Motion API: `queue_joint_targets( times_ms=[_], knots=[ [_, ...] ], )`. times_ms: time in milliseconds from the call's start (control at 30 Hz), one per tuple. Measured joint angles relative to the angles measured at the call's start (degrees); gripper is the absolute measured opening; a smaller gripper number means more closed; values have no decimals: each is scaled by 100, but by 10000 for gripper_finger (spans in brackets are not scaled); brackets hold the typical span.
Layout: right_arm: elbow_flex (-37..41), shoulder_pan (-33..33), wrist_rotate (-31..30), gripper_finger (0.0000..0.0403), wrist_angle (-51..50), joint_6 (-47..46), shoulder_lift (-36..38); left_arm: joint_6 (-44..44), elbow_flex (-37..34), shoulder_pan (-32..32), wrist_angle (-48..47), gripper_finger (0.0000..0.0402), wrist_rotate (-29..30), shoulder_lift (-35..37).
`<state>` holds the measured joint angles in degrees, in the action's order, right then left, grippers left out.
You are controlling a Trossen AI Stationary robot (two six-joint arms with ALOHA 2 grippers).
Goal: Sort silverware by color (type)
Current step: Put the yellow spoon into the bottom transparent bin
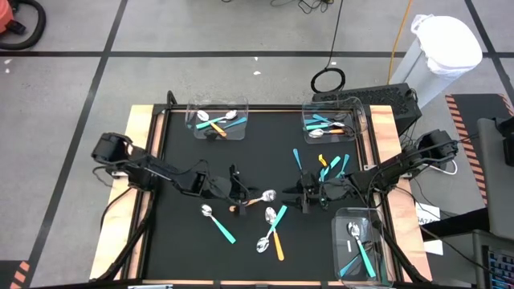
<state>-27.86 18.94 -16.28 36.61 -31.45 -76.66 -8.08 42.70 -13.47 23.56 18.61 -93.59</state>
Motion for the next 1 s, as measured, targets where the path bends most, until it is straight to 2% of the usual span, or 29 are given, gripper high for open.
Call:
queue_joint_targets(
  times_ms=[200, 367, 500, 667, 800, 900, 1000],
  knots=[
    [0, 65, -10, 200, 45, -1, 0, -55, 2, 7, -62, 1, 11, 219],
    [0, 70, -16, 200, 68, -62, 0, -359, 4, 0, -52, 13, -206, -192],
    [0, 70, -24, 200, 106, -63, 0, -614, 7, 0, 250, 63, -350, -671],
    [0, 70, -21, 200, 112, -84, 0, -1005, 9, 20, 639, 155, -360, -1149],
    [0, 70, -20, 200, 112, -79, 0, -1227, 9, 105, 659, 224, -781, -1402],
    [0, 70, -19, 200, 111, -62, 0, -1263, 8, 161, 865, 254, -1247, -1586],
    [0, 70, -21, 200, 110, -48, 0, -1282, 51, 212, 915, 260, -1373, -1676]
  ],
)
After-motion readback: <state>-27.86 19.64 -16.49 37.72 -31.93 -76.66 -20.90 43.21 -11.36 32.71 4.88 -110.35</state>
